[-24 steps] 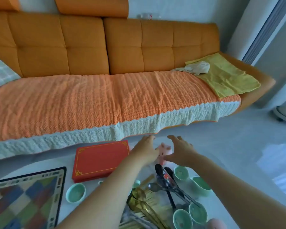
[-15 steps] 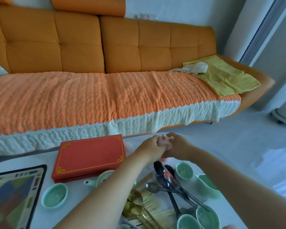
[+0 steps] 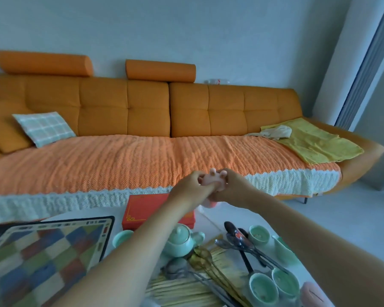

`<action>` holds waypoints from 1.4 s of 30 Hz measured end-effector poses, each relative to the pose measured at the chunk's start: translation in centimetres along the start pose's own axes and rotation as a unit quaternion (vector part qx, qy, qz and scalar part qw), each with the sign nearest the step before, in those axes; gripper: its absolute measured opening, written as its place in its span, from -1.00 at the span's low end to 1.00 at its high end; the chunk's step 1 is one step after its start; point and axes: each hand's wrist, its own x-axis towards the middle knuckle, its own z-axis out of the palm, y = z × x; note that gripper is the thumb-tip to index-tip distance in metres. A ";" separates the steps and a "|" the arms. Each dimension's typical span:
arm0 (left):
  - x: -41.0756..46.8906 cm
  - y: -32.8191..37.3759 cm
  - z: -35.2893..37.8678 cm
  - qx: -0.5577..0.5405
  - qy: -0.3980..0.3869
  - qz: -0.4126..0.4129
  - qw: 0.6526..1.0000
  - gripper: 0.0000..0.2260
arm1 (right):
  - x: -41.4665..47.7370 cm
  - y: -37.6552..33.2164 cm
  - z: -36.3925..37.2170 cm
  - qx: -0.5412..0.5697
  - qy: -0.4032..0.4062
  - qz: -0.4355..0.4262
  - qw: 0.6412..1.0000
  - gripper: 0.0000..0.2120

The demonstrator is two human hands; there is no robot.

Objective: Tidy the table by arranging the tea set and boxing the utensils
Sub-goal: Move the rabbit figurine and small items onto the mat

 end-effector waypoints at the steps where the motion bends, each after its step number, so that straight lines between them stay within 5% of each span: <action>1: -1.6 0.0 -1.1 0.004 0.015 0.000 1.000 -0.58 | -1.1 -1.2 0.5 0.018 -0.001 -0.011 1.000 -0.56; 16: -24.4 -9.2 -13.7 0.068 0.122 -0.095 0.986 -0.56 | -14.6 -15.4 16.4 0.065 -0.127 -0.131 0.981 -0.49; 20: -26.6 -13.5 -15.7 0.047 0.118 -0.130 0.983 -0.53 | -15.4 -17.5 20.8 0.039 -0.144 -0.126 0.981 -0.40; 30: -26.6 -23.0 -16.9 0.015 0.158 -0.159 0.974 -0.75 | -14.3 -17.5 28.8 0.024 -0.158 -0.111 0.981 -0.53; 35: -26.9 -26.1 -17.9 0.173 0.187 -0.146 0.956 -0.74 | -13.5 -16.7 31.0 0.049 -0.143 -0.127 0.980 -0.49; 38: -26.8 -27.7 -18.7 0.306 0.123 -0.174 0.928 -0.62 | -12.9 -16.8 31.7 0.065 -0.134 -0.135 0.980 -0.42; 42: -26.0 -29.2 -20.1 0.312 0.066 -0.225 0.921 -0.40 | -10.8 -18.2 33.6 0.088 -0.129 -0.109 0.982 -0.35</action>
